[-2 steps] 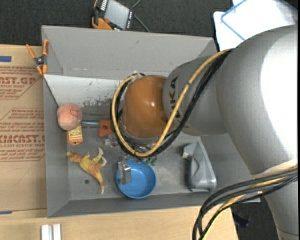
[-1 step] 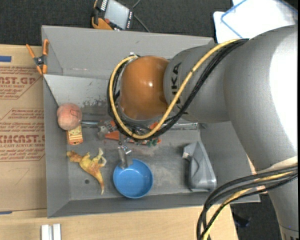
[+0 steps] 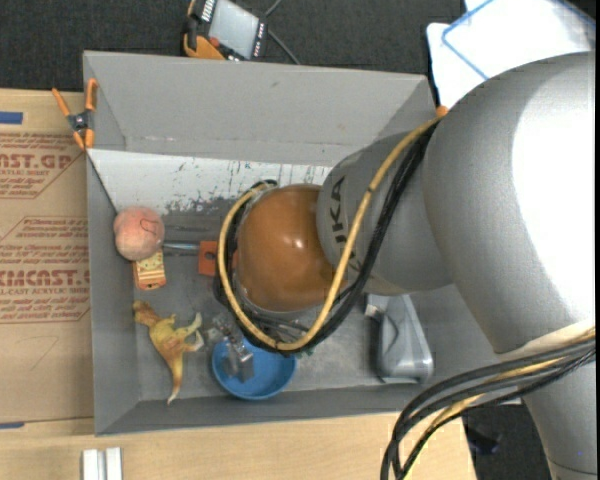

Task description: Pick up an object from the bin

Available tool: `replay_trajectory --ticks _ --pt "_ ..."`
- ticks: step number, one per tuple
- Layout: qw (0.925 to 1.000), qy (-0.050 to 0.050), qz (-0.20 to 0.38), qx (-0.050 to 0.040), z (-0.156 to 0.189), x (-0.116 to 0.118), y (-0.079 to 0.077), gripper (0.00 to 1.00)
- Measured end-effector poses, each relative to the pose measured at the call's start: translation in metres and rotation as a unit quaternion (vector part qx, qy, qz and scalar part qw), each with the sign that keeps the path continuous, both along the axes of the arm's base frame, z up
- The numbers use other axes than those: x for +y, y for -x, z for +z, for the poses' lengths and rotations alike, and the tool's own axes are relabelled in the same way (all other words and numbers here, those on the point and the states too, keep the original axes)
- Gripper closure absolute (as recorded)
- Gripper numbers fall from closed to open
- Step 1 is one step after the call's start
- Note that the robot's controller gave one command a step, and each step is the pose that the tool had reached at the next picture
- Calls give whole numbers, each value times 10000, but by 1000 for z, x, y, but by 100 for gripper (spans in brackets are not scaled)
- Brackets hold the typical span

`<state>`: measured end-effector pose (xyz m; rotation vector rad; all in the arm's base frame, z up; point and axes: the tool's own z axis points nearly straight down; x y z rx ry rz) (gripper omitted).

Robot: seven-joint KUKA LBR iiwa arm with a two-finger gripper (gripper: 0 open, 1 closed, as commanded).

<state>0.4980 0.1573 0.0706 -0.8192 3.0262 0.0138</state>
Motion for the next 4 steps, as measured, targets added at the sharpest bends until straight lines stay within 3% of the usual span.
replay_trajectory --ticks 3,4 --pt "9998 10 220 34 14 -1 -1 100" --pt "9951 3 986 6 20 -13 14 0"
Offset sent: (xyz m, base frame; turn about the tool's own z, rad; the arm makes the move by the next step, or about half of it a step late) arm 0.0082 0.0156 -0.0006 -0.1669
